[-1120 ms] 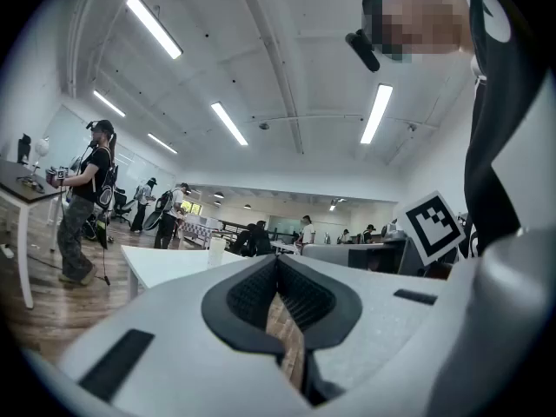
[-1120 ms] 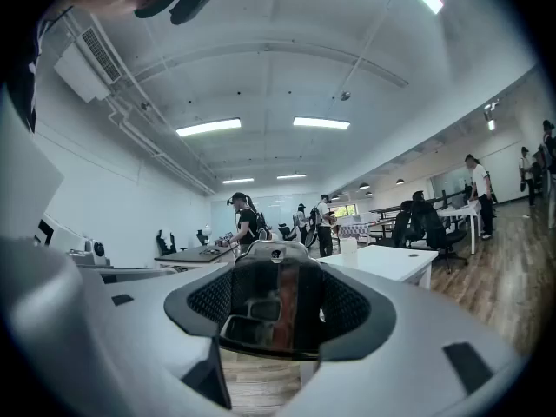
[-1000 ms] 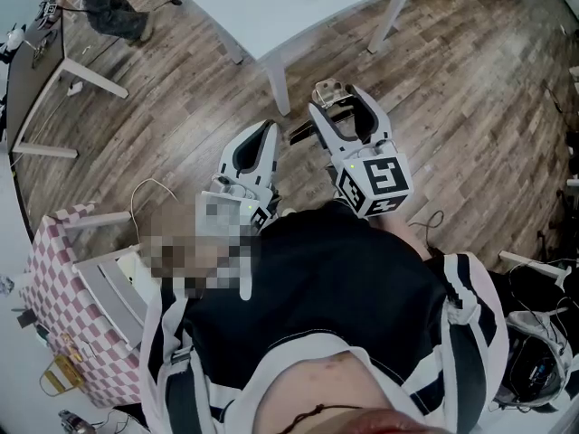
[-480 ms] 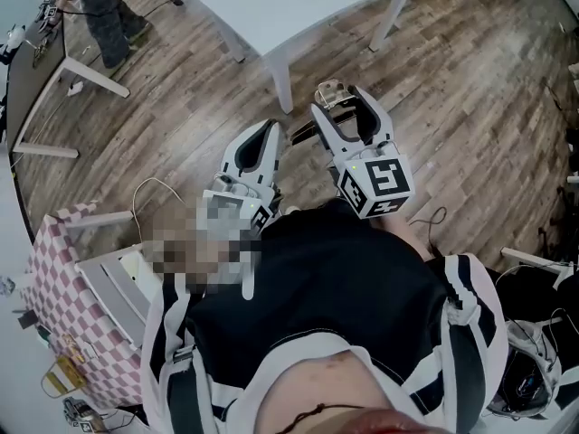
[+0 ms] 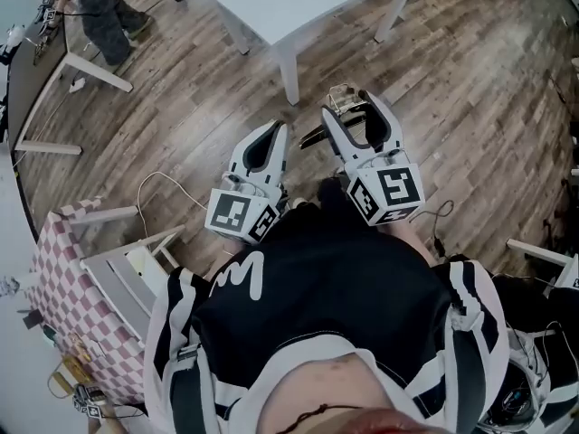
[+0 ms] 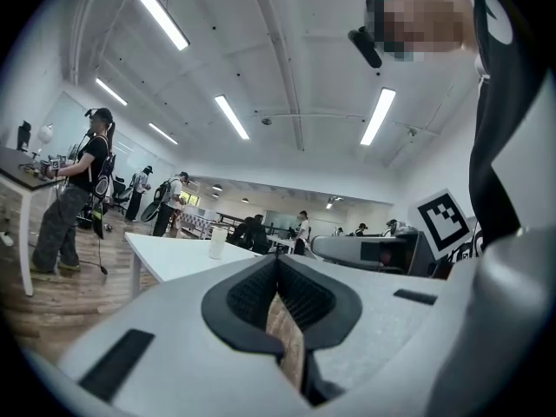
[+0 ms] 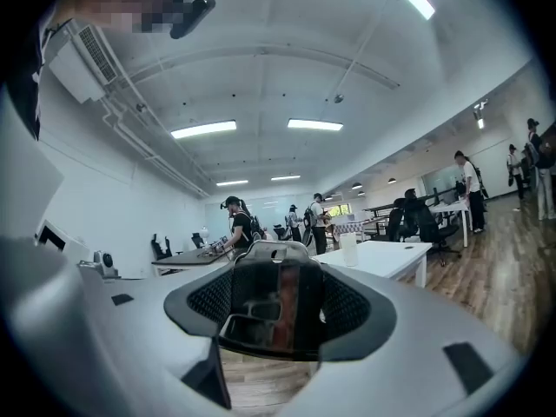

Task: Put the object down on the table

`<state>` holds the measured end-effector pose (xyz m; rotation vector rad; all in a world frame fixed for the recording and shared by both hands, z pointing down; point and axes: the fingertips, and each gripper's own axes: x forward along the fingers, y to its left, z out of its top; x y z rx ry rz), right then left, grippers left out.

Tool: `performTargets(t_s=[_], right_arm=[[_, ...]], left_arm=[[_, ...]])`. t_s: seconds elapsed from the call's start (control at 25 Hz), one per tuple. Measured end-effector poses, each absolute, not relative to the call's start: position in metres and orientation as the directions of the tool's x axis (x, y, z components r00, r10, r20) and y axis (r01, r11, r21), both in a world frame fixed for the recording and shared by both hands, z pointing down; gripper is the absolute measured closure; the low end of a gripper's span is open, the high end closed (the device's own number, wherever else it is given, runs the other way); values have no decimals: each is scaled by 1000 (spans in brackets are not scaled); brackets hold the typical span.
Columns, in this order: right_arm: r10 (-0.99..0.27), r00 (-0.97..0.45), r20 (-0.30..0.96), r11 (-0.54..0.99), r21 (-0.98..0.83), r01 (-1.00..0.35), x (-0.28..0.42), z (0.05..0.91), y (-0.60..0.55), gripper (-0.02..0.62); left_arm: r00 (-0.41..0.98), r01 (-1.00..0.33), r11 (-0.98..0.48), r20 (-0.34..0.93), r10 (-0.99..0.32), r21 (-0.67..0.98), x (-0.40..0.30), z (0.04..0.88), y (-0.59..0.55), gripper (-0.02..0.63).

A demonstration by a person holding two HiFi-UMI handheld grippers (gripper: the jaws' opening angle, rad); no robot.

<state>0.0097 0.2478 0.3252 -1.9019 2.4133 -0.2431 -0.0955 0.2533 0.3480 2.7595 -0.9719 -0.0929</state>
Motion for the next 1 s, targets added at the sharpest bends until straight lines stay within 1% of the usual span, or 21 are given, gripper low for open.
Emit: performTargets(t_s=[0.2,0.44,0.68,1.0], right_arm=[[-973,-225,59,213,-162,-963,19,328,243,299],[-962,-262,74,244,-198,-949,25,340,207,299],[-952,-301,51,287,-185,-940,41,331,147,299],[-945,-326,39,315,-165,-935,85,318,64,299]], left_arm=[[784,-606,-763,4,-621,223,-87,346,248,600],[763,-633,-741,21,-646,223,-80,352,218,600],[751,-648,-734,11,-660,203,-58,347,161,600],[733,-664,-720,-18,-680,200,-12,333,78,601]])
